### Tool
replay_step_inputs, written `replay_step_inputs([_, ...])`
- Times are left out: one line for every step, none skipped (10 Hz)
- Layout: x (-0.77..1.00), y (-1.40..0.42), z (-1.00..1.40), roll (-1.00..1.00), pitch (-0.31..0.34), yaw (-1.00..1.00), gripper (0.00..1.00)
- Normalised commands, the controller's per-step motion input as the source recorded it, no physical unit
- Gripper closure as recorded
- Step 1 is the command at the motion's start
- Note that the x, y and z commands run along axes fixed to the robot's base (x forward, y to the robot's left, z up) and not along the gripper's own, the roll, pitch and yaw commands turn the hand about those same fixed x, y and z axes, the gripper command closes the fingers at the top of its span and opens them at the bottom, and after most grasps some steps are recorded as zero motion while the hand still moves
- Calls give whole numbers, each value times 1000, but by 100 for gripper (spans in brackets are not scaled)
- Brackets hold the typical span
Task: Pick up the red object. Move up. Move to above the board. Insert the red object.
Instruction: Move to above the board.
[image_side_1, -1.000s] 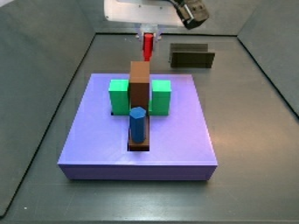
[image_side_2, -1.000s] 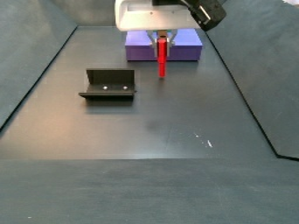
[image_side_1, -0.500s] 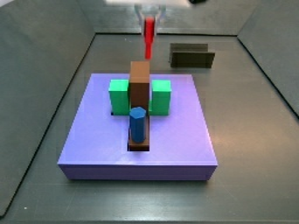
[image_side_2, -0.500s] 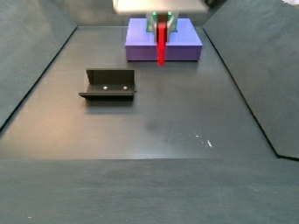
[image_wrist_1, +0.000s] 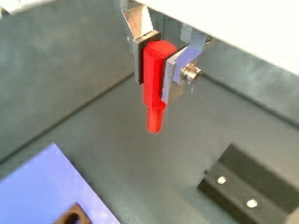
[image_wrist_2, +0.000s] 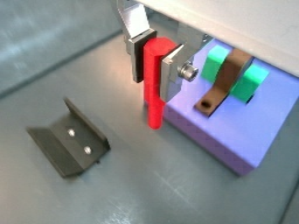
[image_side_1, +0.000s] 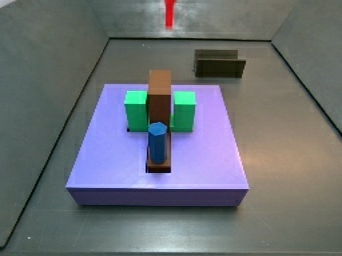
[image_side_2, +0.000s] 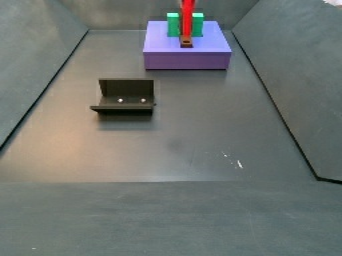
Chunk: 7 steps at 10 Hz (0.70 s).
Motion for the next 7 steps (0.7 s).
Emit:
replay_step_inputs([42,3,1400,9,52,1,100])
replay_step_inputs([33,2,693,10,84,1,100])
replay_step_inputs([-40,-1400,313,107,173,-68,100])
replay_step_inputs([-34,-1400,280,110,150,-61,100])
replay_step_inputs([-38,-1400,304,134,147,-18,100])
replay_step_inputs([-14,-1400,300,46,118,-11,100])
replay_step_inputs([10,-1400,292,28,108,-8,100])
